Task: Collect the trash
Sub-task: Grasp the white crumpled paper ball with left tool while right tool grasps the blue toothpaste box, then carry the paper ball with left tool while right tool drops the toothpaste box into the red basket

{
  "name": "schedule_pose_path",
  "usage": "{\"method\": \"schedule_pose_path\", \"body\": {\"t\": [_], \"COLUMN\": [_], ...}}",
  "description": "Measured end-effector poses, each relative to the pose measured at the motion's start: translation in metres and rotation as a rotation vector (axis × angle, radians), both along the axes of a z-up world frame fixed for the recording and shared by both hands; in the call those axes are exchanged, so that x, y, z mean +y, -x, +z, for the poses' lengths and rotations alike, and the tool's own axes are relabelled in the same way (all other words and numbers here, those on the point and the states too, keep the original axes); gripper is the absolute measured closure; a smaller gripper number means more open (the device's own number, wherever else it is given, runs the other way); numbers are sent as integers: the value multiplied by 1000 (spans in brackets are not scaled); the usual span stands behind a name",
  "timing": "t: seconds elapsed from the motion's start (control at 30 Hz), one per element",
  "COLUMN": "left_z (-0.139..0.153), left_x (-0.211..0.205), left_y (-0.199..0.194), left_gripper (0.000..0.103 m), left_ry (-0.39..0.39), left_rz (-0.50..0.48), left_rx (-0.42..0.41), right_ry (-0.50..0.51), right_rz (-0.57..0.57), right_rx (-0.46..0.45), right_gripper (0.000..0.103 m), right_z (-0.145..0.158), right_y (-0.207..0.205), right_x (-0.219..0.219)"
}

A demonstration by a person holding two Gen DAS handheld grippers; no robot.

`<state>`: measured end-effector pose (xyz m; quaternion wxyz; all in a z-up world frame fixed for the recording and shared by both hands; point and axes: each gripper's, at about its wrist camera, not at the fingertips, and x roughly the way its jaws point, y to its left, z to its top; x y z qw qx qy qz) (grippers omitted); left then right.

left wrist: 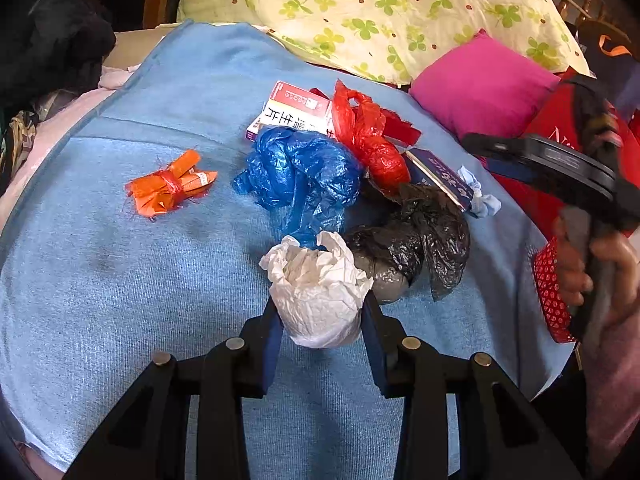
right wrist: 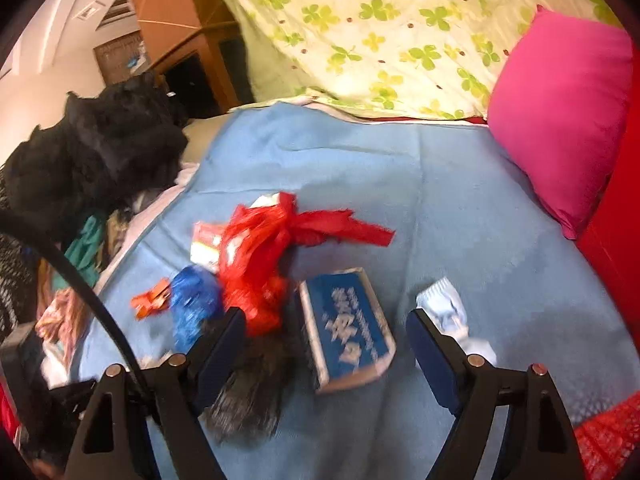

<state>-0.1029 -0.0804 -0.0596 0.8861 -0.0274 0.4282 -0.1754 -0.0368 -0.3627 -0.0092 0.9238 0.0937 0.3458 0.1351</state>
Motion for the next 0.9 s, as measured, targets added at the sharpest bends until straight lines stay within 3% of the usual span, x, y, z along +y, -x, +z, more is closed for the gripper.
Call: {"method": "schedule_pose_path", "body": {"t": [0.17, 0.3, 0.33, 0.37, 0.47, 0.63, 0.8, 0.9], "left_z": [-2, -3, -3, -3, -2, 6, 40, 68], "left_x": [0, -3, -4, -5, -8, -16, -46, -74], "left_y": [-3, -3, -2, -3, 0, 6, 29, 44], "left_gripper": [64, 64, 64, 64, 64, 64, 64, 64], "left_ry": [-6, -13, -18, -22, -49, -126, -187, -188], "left_rz": [-2, -10, -13, -14, -17, 7, -5, -53], "left_rx": [5, 3, -2, -7, -34, -95, -188, -243], "right_ry": [-6, 43, 85, 111, 93, 107, 78, 10], "right_rz": [-5, 40, 42, 40, 13, -53, -90, -128], "right_rx": [134, 167, 172, 175, 138, -17, -206, -301], "right_gripper": [22, 23, 36, 36, 39, 39, 39, 39], "right_z": [-30, -45, -48, -50, -42, 1, 57, 85], "right_y": [-46, -53, -52, -52, -45, -14, 53, 94], "right_x": [4, 18, 24, 27, 28, 22, 8, -15]}}
